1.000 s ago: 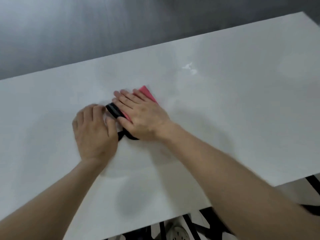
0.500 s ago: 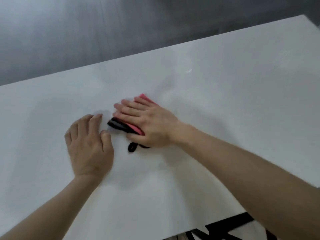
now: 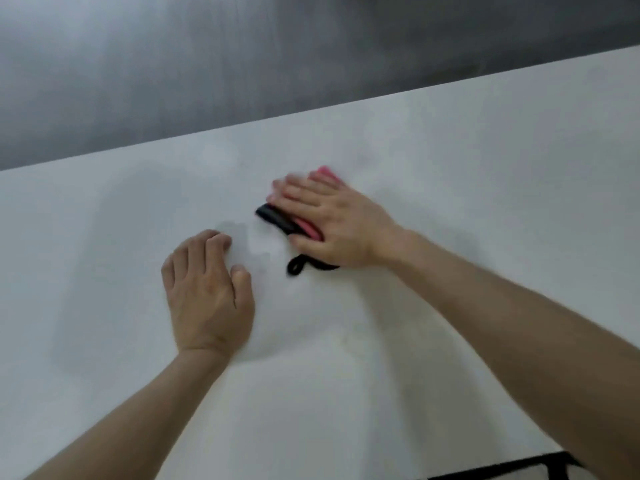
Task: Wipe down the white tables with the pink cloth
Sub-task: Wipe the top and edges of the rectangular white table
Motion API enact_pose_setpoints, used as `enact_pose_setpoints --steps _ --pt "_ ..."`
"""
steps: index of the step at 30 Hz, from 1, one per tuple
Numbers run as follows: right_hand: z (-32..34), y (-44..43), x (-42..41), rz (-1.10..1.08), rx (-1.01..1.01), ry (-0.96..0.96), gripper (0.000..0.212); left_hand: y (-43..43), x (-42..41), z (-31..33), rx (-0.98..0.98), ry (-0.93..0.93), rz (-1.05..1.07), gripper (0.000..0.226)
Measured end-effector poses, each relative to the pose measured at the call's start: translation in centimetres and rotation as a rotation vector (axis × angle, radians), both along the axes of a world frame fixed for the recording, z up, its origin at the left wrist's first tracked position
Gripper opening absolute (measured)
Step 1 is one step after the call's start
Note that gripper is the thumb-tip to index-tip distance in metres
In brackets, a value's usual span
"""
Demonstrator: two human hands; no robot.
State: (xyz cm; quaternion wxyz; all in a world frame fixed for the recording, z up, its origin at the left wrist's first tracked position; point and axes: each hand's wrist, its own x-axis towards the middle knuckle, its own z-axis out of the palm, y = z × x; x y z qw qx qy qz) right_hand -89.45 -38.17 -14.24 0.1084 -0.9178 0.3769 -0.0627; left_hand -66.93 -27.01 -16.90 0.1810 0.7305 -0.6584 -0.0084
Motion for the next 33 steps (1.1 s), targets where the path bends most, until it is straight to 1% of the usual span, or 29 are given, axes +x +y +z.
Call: enact_pose_setpoints --steps 1,3,4,5,6,7,8,10,11,12,13,14,15,16,17,18,19,20,21,22,24,25,26,27,28,29,30,32,33 --pt "0.0 -1.5 -4.0 -0.175 0.01 0.004 0.071 0.0 0.1 0.0 0.003 0.003 -0.001 0.044" --pt "0.4 -4.0 -11.4 -0.671 -0.019 0.072 0.072 0.1 0.0 -0.1 0.003 0.003 -0.004 0.044" --pt "0.5 -4.7 -13.1 -0.916 -0.041 0.096 0.072 0.0 0.0 -0.1 0.004 -0.003 -0.004 0.045" --pt "0.5 -5.1 -12.4 -1.109 -0.04 0.108 0.072 0.0 0.1 -0.2 0.007 -0.01 -0.004 0.046" --pt "0.4 -5.2 -9.5 -1.198 -0.047 0.101 0.071 0.1 0.2 -0.2 0.013 -0.016 -0.007 0.048" --pt "0.1 -5.3 -5.6 -1.143 -0.053 0.067 0.068 0.1 0.3 -0.2 0.021 -0.023 -0.012 0.05" --pt "0.0 -5.1 -1.2 -0.955 -0.049 0.034 0.065 0.1 0.3 0.0 0.029 -0.036 -0.017 0.053" --pt "0.0 -3.9 6.7 -0.38 0.004 0.031 0.069 0.1 0.1 0.1 0.045 -0.076 -0.021 0.056" --pt "0.1 -3.4 8.2 -0.129 0.012 0.081 0.073 0.1 0.0 0.1 0.054 -0.094 -0.021 0.057" --pt "0.3 -3.9 7.4 0.023 0.005 0.115 0.075 0.1 0.0 0.2 0.062 -0.105 -0.02 0.057" --pt "0.3 -5.0 5.0 0.057 -0.009 0.095 0.076 0.0 0.1 0.1 0.065 -0.115 -0.018 0.057" --pt "0.1 -6.3 1.6 -0.021 -0.016 0.071 0.075 -0.1 0.2 0.0 0.065 -0.123 -0.021 0.057" --pt "0.0 -7.3 -2.5 -0.187 -0.018 0.042 0.072 -0.1 0.3 -0.1 0.066 -0.126 -0.025 0.056" --pt "-0.1 -8.2 -6.6 -0.414 -0.054 0.016 0.069 0.0 0.3 -0.1 0.066 -0.122 -0.025 0.056" --pt "0.0 -8.7 -10.1 -0.687 -0.098 0.021 0.069 0.0 0.2 -0.2 0.065 -0.116 -0.025 0.056" --pt "0.0 -8.9 -12.0 -0.954 -0.119 0.037 0.072 -0.1 0.1 -0.3 0.062 -0.115 -0.023 0.057" --pt "-0.1 -9.1 -11.5 -1.156 -0.097 0.062 0.077 -0.2 0.1 -0.3 0.061 -0.118 -0.015 0.057" --pt "-0.1 -9.1 -8.8 -1.262 -0.069 0.058 0.081 -0.1 0.1 -0.3 0.064 -0.124 -0.007 0.057" --pt "-0.2 -9.1 -4.7 -1.244 -0.043 0.029 0.082 -0.1 0.1 -0.3 0.065 -0.127 -0.005 0.057" --pt "-0.4 -8.9 -0.3 -1.095 -0.037 0.006 0.082 -0.1 0.2 -0.2 0.065 -0.13 -0.01 0.057" --pt "-0.5 -7.8 8.6 -0.564 -0.006 0.009 0.081 0.0 0.1 -0.1 0.065 -0.143 -0.013 0.058" --pt "-0.3 -6.8 11.2 -0.3 0.019 0.041 0.08 0.0 0.0 0.0 0.067 -0.145 -0.006 0.059" --pt "-0.2 -6.4 11.5 -0.12 0.007 0.079 0.079 0.1 0.0 0.1 0.068 -0.142 -0.001 0.059" --pt "-0.3 -6.7 9.8 -0.054 -0.008 0.067 0.078 0.1 0.0 0.1 0.067 -0.136 -0.001 0.059" --pt "-0.6 -7.5 6.7 -0.113 -0.03 0.029 0.075 0.1 0.0 0.1 0.066 -0.129 -0.002 0.059" --pt "-0.8 -8.5 2.6 -0.278 -0.043 -0.001 0.073 0.1 0.0 0.1 0.068 -0.12 -0.001 0.058" --pt "-0.9 -9.5 -2.2 -0.506 -0.07 -0.006 0.072 0.1 0.0 0.1 0.071 -0.116 0.002 0.058" --pt "-0.5 -10.5 -11.0 -1.008 -0.098 0.069 0.076 0.1 -0.1 0.2 0.068 -0.113 0.0 0.058" --pt "-0.3 -10.7 -13.0 -1.208 -0.087 0.084 0.079 0.0 -0.2 0.1 0.062 -0.11 0.001 0.058"
